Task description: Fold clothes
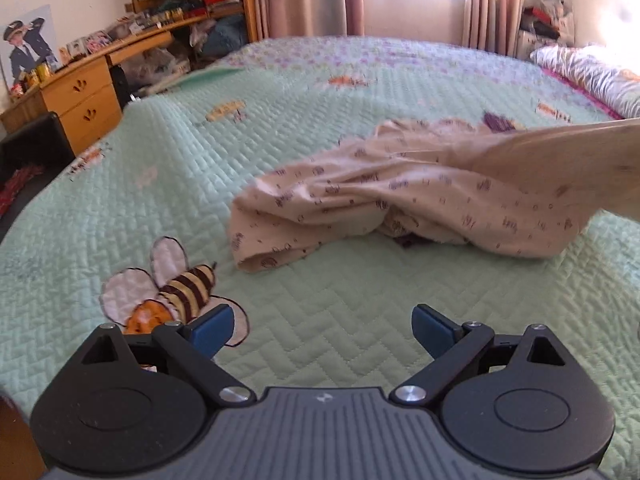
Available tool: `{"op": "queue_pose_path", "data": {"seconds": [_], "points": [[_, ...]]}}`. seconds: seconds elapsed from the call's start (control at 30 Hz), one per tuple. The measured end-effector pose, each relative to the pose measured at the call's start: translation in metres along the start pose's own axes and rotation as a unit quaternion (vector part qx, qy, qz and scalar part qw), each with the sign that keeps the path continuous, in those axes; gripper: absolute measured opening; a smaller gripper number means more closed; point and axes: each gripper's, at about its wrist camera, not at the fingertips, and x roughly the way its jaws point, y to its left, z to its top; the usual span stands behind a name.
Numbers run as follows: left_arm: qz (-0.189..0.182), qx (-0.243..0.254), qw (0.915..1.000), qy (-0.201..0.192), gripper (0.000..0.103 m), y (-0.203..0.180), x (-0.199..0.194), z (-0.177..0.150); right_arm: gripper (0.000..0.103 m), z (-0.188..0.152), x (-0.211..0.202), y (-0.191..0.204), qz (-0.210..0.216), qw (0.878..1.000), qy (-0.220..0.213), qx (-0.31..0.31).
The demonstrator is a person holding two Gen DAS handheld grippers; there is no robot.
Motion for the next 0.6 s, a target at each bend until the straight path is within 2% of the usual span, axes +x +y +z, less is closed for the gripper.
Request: {"op": "queue_pose_path", "data": {"seconds": [0.1,0.13,0.23,0.33,0.37,0.4,0.43,0.47,0.5,0.53,0.57,0.6], "points": [[0.005,-0.002,0.9999,-0.008,0.096,0.001,-0.014,-0.001,0.012,0.032,-0.039,-0.041,-0.038,0.997,-0.044,0.053],[0.008,0.000,0.9999,-0.010,0.096,0.000,-0.016,-0.001,0.013,0.033,-0.044,-0.053,-0.062,0.995,-0.040,0.061],[0.016,0.008,0.9998,-0.010,0.097,-0.003,-0.019,-0.002,0.018,0.004,-0.020,-0.085,-0.135,0.986,0.068,0.068],[0.020,0.011,0.9997,-0.006,0.097,-0.005,-0.015,-0.001,0.018,-0.028,-0.007,-0.093,-0.160,0.978,0.127,0.048],[0.021,0.012,0.9997,-0.007,0.097,-0.004,-0.013,0.000,0.019,-0.035,-0.007,-0.091,-0.165,0.977,0.129,0.040],[0.022,0.013,0.9996,-0.009,0.097,-0.003,-0.012,0.001,0.021,-0.037,-0.013,-0.080,-0.167,0.979,0.113,0.026],[0.025,0.010,0.9996,-0.008,0.097,-0.002,-0.008,0.002,0.023,-0.040,-0.019,-0.066,-0.159,0.982,0.097,0.008],[0.024,0.007,0.9997,-0.007,0.097,0.000,-0.006,0.003,0.029,-0.043,-0.019,-0.050,-0.115,0.988,0.099,-0.005],[0.022,0.004,0.9997,-0.007,0.097,0.002,-0.003,0.003,0.041,-0.046,-0.015,-0.033,-0.047,0.992,0.114,-0.011],[0.020,0.001,0.9998,-0.007,0.097,0.004,-0.001,0.003,0.045,-0.050,-0.012,-0.015,0.021,0.991,0.129,-0.018],[0.018,-0.002,0.9998,-0.006,0.097,0.005,0.002,0.004,0.047,-0.054,-0.006,0.001,0.066,0.988,0.140,-0.023],[0.019,-0.004,0.9998,-0.008,0.097,0.008,0.003,0.003,0.047,-0.058,0.000,0.018,0.090,0.985,0.148,-0.026]]}}
